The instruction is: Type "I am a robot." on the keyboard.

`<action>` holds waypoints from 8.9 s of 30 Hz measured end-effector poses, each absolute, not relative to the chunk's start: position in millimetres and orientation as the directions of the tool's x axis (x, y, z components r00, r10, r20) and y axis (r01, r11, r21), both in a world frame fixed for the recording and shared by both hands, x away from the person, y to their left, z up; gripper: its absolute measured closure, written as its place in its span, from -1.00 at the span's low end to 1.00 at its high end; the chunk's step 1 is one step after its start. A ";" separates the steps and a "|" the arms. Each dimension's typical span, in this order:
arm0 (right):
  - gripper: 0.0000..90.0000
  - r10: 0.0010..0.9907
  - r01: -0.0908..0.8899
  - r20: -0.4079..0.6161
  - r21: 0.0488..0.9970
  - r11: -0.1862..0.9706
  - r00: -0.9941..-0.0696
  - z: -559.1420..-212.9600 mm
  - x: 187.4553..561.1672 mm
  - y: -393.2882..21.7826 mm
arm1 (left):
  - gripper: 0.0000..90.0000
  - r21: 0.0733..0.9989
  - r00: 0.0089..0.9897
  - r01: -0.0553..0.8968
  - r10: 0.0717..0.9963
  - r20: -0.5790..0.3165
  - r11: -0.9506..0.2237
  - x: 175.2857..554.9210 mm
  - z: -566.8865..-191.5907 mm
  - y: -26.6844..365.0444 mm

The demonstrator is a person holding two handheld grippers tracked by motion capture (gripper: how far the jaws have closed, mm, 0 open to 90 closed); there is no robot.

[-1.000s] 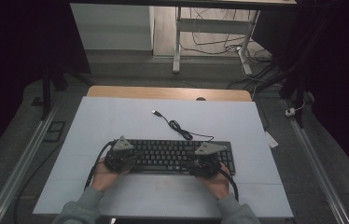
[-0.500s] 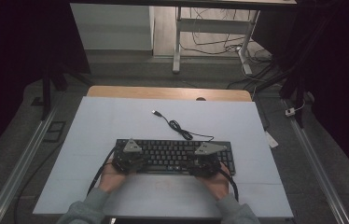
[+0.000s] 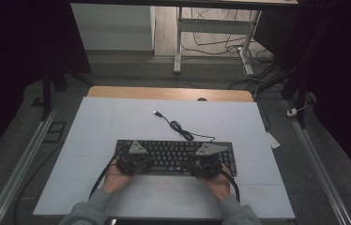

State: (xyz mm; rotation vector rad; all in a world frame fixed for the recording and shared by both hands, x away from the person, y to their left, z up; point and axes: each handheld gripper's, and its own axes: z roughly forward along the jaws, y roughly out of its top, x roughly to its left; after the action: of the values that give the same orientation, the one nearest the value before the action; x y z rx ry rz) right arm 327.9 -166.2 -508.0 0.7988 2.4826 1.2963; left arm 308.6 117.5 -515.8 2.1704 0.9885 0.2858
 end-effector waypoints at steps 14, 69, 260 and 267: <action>0.21 0.565 0.360 0.045 0.811 0.462 -0.824 -507.8 328.0 -166.6 | 0.96 0.680 0.680 0.576 0.728 -0.090 -0.454 310.3 -519.3 115.0; 0.20 0.570 0.351 0.041 0.824 0.445 -0.821 -506.1 327.5 -171.7 | -0.34 0.729 0.594 0.610 0.788 -0.161 -0.310 295.9 -497.0 164.9; 0.23 0.591 0.379 0.024 0.789 0.484 -0.806 -507.3 327.2 -190.0 | 0.94 0.651 0.599 0.638 0.797 -0.084 -0.411 343.3 -514.0 123.5; 0.23 0.592 0.378 0.023 0.789 0.484 -0.806 -507.3 327.1 -190.1 | 0.95 0.650 0.602 0.637 0.794 -0.085 -0.413 343.7 -515.0 122.6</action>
State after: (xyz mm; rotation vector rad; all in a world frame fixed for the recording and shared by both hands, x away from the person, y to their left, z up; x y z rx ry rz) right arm 327.1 -190.1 -507.3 0.8281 2.4798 1.2248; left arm 343.7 122.6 -515.0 2.1772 1.1249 0.3111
